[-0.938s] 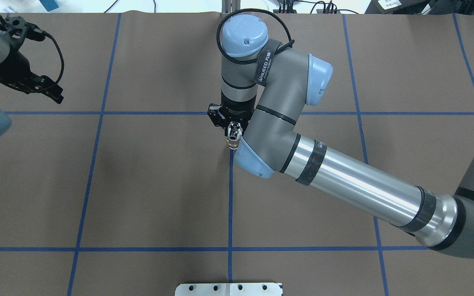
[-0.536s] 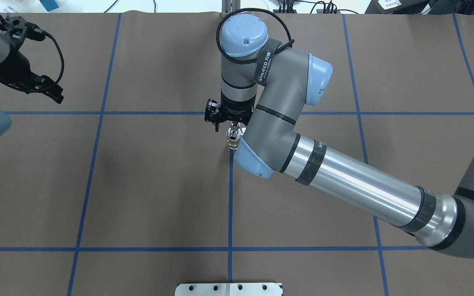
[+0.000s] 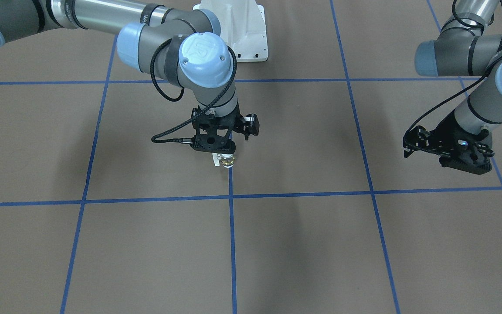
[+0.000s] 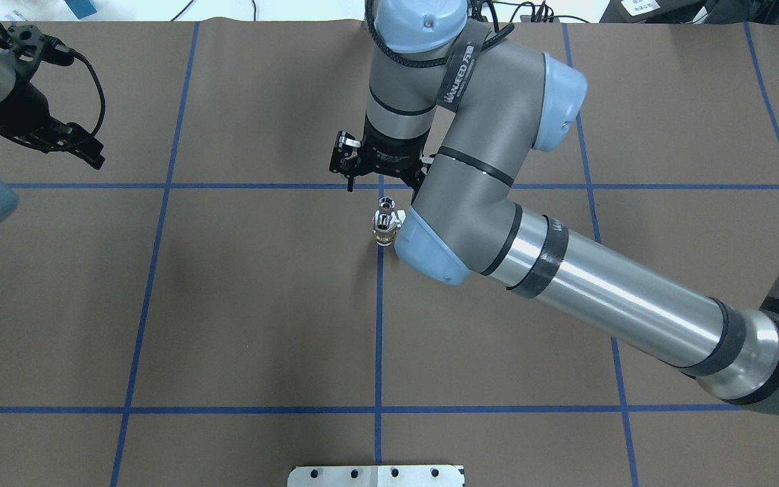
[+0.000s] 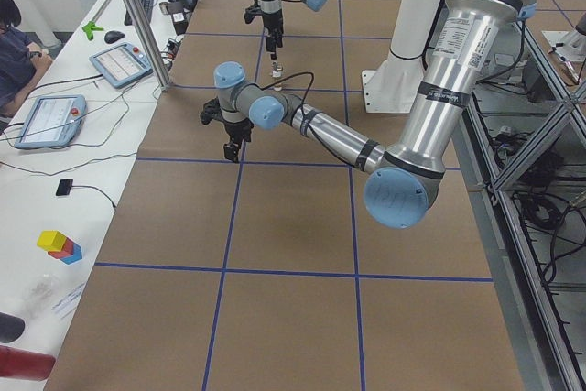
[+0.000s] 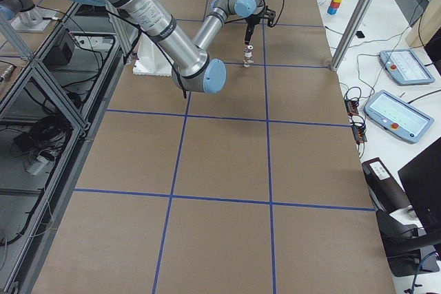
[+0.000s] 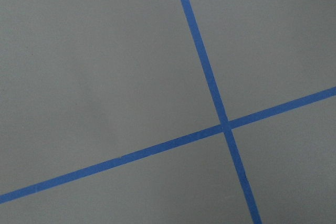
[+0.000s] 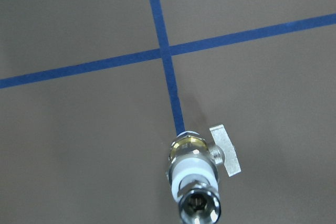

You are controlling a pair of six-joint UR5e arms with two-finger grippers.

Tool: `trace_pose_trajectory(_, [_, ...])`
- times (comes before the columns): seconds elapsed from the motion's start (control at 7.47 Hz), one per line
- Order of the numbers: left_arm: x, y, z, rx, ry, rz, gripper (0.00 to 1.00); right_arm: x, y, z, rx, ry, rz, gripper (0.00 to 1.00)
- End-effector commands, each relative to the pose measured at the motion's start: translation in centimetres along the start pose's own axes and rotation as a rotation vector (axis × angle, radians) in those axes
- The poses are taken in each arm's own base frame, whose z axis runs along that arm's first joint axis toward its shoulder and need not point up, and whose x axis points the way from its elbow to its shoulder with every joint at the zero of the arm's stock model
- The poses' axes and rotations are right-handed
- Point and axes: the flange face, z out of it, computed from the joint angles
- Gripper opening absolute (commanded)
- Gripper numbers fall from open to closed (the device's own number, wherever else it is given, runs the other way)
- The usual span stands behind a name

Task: Assemble PPR valve and pipe with both arms

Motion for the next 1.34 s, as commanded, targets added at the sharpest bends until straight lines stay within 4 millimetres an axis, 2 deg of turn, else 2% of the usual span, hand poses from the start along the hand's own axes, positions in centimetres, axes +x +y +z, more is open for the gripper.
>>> trace_pose_trajectory(0.0, [-2.4,1.1,-1.7,0.025,-0.012,-0.031,1.00,7.6,-0.8,-6.8,0.065,0.028,0.037,0.99])
trace_pose_trajectory(0.13, [-5.2,0.8,-4.0,0.060,-0.031,-0.045,1.00,14.5,-3.0,-8.1,0.093,0.075,0.005,0.99])
trace_pose_trajectory(0.27, [-9.5,1.7,-5.3,0.053,-0.064,0.067,1.00,21.5,-6.0,-9.5,0.116,0.120,-0.089,0.99])
trace_pose_trajectory(0.54, [-19.0,3.8,-7.9,0.047,-0.001,0.002,1.00,37.0,-11.8,-11.4,0.075,0.219,-0.326,0.99])
trace_pose_trajectory(0.67, [-22.4,5.2,-8.6,0.051,0.037,-0.064,1.00,45.5,-14.7,-12.3,0.032,0.254,-0.408,0.99])
trace_pose_trajectory(0.8, [-24.4,6.1,-8.8,0.051,0.024,-0.095,1.00,53.1,-17.3,-13.0,-0.018,0.220,-0.419,0.99])
trace_pose_trajectory(0.94, [-27.6,8.6,-8.7,0.047,0.014,-0.067,1.00,60.0,-18.1,-12.7,-0.050,0.206,-0.398,0.99])
trace_pose_trajectory(1.07, [-29.5,11.2,-8.4,0.041,0.014,0.002,1.00,66.1,-18.6,-12.5,-0.064,0.195,-0.395,0.99])
trace_pose_trajectory(1.21, [-30.2,12.4,-7.9,0.033,0.023,-0.015,1.00,69.5,-18.1,-12.3,-0.049,0.180,-0.370,0.99])
